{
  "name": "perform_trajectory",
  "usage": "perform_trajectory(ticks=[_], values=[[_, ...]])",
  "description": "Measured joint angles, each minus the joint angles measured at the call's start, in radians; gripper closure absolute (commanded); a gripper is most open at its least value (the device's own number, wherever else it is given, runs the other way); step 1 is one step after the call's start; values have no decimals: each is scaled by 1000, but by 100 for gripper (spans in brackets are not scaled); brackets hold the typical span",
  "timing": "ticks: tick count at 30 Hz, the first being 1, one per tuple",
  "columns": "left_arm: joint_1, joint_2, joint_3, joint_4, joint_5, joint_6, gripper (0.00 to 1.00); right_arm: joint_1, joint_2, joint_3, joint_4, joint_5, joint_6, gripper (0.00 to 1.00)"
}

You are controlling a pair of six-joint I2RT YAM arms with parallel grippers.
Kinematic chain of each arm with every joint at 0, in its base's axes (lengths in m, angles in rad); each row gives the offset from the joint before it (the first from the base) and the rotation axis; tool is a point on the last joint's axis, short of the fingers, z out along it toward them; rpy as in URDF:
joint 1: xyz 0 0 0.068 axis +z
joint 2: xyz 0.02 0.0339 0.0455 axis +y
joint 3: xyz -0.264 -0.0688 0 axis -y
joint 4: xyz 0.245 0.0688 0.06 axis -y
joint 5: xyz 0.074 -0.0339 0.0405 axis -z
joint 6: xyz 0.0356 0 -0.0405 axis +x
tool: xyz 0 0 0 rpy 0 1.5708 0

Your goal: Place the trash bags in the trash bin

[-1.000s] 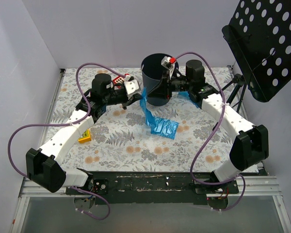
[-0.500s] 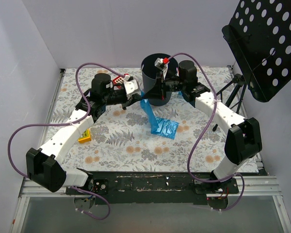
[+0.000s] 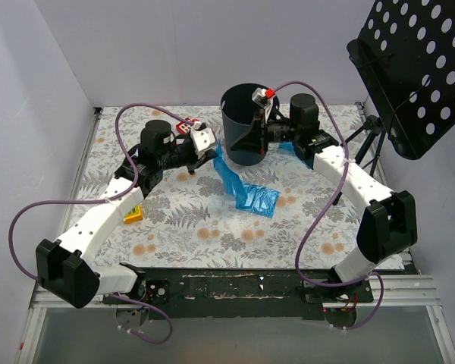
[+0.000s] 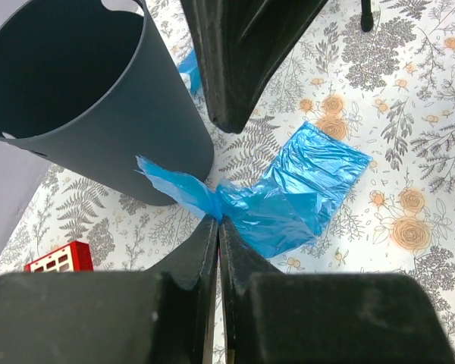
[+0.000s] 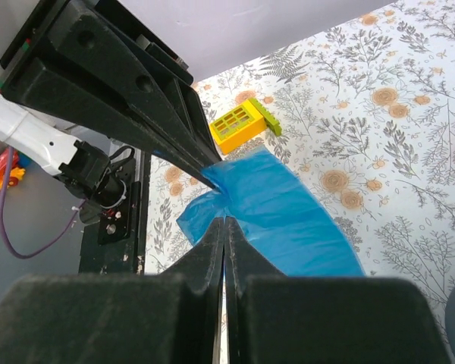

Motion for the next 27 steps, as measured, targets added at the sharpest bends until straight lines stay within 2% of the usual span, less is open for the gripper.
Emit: perform_trajectory(ticks=[3,5,6,8,12,18,23,24,27], values=[[0,-4,0,-1,-4,-8,100,-7,-15,-8,-1,4,-1,97],[0,-3,0,-2,0,-13,100,-7,-16,-8,0,8,1,69],[0,-3,0,-1,5,-15,100,-6,-15,-8,-3,8,6,59],[0,-2,0,0,16,-18,100,-5,-15,-8,-2,9,12,53],[0,2,0,-1,41,-24,100,9,-4,-1,12,8,13,49],[0,8,2,5,61,-30,100,35,39,21,20,7,18,50],[0,11,3,15,66,-32,100,48,48,21,29,5,24,61],[0,11,3,15,68,-33,100,48,48,21,36,4,30,65],[0,11,3,15,72,-33,100,48,52,22,62,-4,42,92]])
